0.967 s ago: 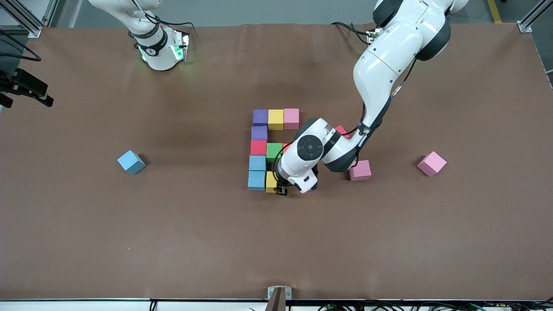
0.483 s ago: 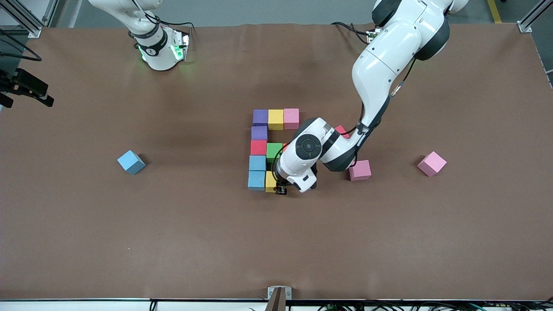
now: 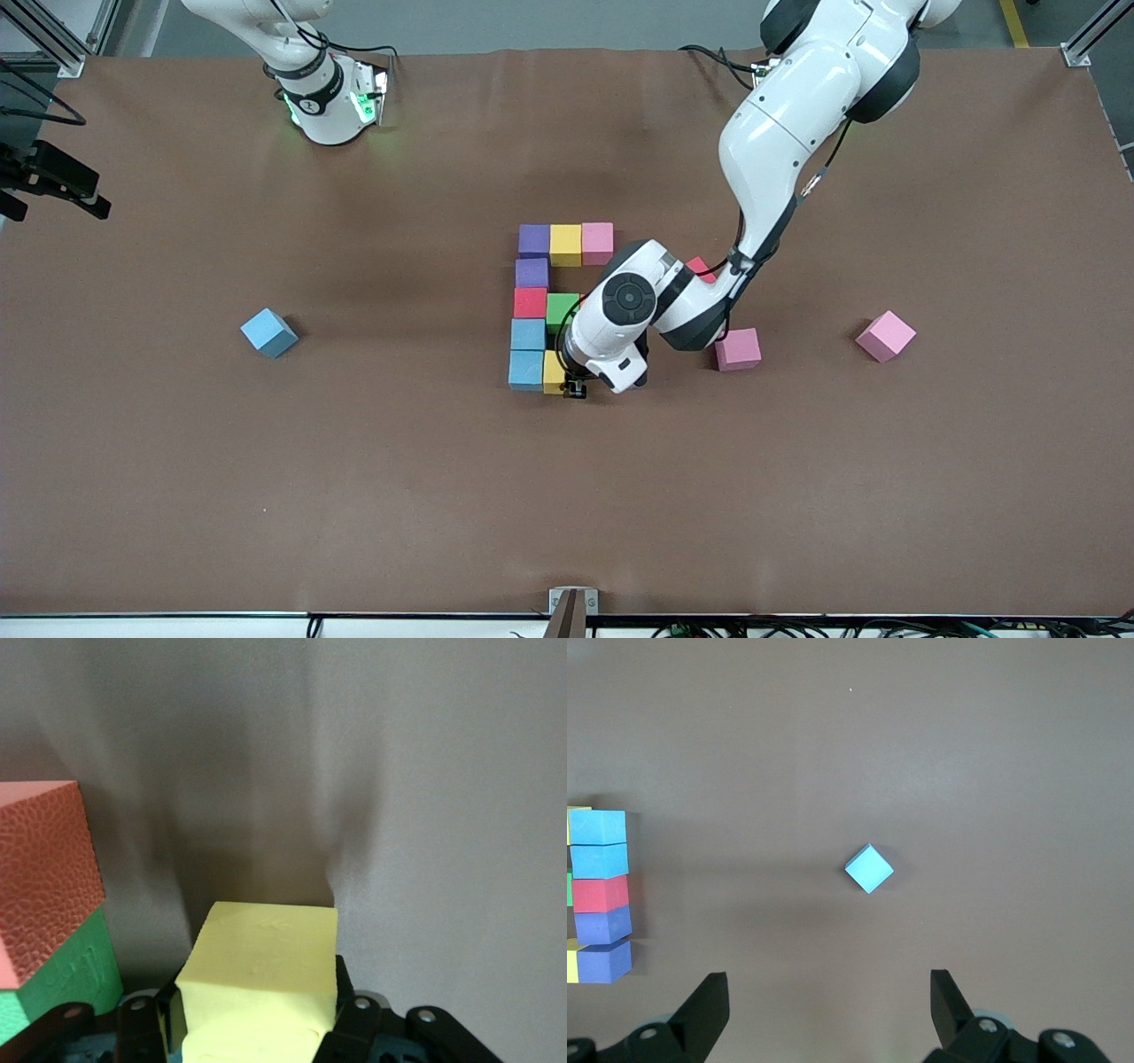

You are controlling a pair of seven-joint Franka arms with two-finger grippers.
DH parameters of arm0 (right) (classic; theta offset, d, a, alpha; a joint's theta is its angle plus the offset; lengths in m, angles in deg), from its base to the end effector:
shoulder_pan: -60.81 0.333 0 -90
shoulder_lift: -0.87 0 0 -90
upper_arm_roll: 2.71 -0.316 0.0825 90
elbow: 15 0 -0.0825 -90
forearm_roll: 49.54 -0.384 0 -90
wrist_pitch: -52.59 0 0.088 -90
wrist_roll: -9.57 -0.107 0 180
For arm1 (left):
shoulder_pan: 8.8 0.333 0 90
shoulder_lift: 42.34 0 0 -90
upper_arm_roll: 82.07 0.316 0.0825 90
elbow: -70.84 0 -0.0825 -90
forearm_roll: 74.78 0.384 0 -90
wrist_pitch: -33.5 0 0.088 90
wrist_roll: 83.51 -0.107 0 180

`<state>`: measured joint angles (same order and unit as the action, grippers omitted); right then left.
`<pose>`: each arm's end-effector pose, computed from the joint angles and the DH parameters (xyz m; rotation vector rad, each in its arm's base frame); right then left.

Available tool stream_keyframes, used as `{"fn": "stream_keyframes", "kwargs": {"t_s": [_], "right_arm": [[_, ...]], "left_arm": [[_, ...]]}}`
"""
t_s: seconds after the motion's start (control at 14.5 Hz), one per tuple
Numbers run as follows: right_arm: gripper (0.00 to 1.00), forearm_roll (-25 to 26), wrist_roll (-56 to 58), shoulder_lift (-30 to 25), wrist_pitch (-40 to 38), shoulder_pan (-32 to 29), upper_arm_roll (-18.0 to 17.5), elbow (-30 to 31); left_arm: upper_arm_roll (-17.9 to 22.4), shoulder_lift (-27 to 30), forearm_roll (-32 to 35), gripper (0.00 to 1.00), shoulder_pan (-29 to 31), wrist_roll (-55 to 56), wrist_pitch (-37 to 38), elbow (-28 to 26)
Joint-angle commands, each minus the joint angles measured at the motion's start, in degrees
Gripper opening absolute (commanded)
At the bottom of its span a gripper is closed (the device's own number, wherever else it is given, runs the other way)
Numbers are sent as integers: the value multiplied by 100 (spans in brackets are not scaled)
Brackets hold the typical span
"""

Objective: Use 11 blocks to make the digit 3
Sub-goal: 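Lower the yellow cube beside light blue and open the left gripper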

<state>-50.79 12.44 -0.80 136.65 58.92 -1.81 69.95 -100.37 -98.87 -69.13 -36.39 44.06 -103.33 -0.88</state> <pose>0.5339 -0.0236 0.6724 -3.1201 -0.0059 -0.0229 0.5838 -0.5009 0.1961 2.1203 2.0191 -0.2449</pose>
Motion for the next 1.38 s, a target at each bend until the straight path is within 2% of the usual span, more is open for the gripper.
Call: {"fn": "stream_keyframes", "kwargs": {"t_s": [0.0, 0.07, 0.48, 0.9, 1.1, 1.31], "right_arm": [[100, 46, 21, 27, -39, -101, -81, -75], [100, 46, 30, 27, -39, -101, -81, -75], [100, 46, 30, 26, -39, -101, -81, -75], [100, 46, 30, 27, -39, -92, -81, -75], [100, 46, 30, 27, -39, -92, -81, -75], [100, 37, 21, 27, -30, -92, -81, -75]], "left_arm": [[98, -253, -20, 93, -168, 23, 51, 123], [116, -253, -11, 100, -203, 13, 42, 123], [169, -121, -11, 100, -213, 13, 77, 114], [125, 292, -11, 100, -142, -100, 464, 123], [160, 704, 6, 100, -116, -127, 516, 114], [160, 1012, 164, 100, -2, -276, 955, 114]]}}
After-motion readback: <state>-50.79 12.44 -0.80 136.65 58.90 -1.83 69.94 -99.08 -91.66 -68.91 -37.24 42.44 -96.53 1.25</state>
